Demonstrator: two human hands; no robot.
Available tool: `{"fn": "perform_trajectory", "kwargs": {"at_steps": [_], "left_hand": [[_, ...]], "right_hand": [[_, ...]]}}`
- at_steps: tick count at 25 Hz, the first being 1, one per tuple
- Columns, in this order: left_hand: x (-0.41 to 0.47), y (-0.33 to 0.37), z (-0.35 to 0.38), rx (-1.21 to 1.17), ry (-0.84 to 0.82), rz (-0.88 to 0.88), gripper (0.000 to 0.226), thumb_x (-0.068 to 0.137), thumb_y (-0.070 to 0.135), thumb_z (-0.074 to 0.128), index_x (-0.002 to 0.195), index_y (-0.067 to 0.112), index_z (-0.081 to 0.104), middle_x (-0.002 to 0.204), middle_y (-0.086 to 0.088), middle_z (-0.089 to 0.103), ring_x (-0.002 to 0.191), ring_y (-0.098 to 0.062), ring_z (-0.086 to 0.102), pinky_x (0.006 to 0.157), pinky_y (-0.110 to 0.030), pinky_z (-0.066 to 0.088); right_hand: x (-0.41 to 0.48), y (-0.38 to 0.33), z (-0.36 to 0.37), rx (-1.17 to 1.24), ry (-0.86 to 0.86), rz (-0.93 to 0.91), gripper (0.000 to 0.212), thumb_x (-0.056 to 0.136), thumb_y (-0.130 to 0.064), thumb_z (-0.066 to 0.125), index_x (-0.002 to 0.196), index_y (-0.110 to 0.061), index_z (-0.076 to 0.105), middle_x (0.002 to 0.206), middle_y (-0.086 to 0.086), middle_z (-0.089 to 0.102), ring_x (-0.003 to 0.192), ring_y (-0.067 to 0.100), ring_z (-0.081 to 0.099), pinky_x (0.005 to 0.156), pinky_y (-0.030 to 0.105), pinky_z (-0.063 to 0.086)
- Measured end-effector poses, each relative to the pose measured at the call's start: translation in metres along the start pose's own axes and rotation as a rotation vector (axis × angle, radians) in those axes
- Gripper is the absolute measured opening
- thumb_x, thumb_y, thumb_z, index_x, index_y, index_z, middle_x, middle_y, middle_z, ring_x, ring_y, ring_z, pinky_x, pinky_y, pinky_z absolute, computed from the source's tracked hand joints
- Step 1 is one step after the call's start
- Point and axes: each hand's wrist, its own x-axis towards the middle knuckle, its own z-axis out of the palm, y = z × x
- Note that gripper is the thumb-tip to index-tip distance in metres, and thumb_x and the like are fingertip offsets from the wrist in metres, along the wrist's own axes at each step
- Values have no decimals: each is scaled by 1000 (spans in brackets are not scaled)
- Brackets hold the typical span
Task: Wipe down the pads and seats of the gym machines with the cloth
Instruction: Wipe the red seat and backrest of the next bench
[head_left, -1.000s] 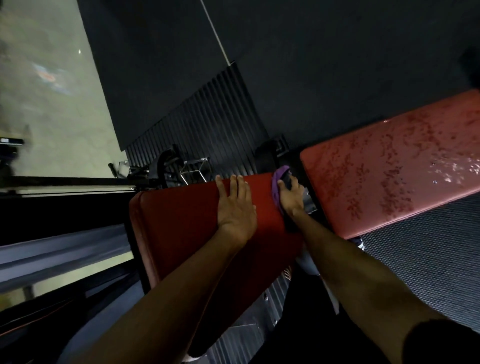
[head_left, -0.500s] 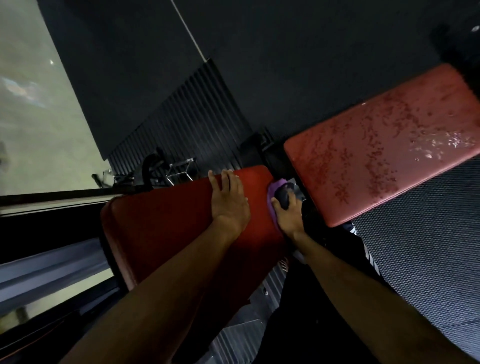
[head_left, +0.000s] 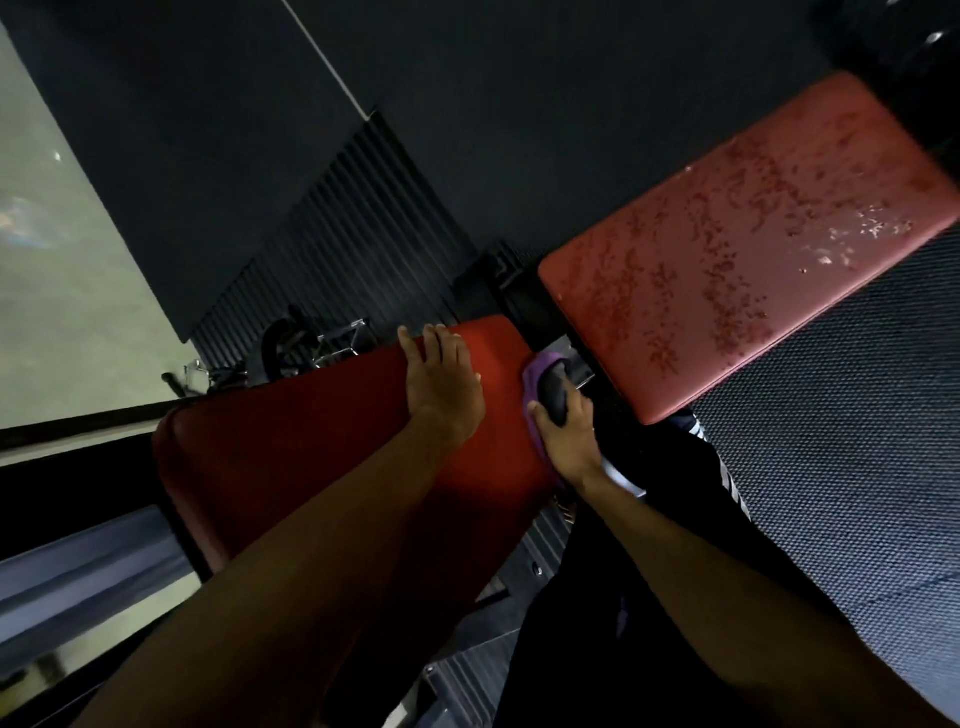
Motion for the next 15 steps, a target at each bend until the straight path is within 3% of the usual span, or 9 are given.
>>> {"fn": "perform_trajectory", "kwargs": {"at_steps": [4,7,10,12,15], "left_hand": [[2,1,2,18,9,6,66,107,42,16,158,0,8,164,-23,9,153,-39,7,119,-67,1],[4,3,2,24,8,7,66,107,42,18,157,0,9,164,-23,10,152,-39,9,119,-67,2],[8,4,4,22,19,4,66,106,41,20,157,-1,11,163,-24,14,151,-41,12,118,-68,2],[9,4,4,32,13,7,66,106,40,19,157,-1,11,163,-24,14,151,-41,12,118,-68,2],[9,4,5,46,12,18,64,107,39,16,157,-1,10,163,-25,12,151,-41,10,118,-68,3]], "right_hand": [[55,-15,-14,0,-7,316,81,95,-60,57,160,-28,22,160,15,24,143,42,35,116,49,33],[31,-39,-2,-7,-39,172,76,96,-60,55,159,-34,21,165,9,14,147,37,29,118,48,31],[-31,-22,12,98,-41,-38,69,95,-53,62,154,-38,31,158,-2,25,145,19,29,120,38,28],[-43,-1,12,120,60,0,75,94,-48,67,156,-27,31,156,2,28,144,18,31,120,34,28],[-17,11,7,172,201,172,76,94,-40,70,156,-18,31,151,15,34,139,33,41,115,37,34]]}}
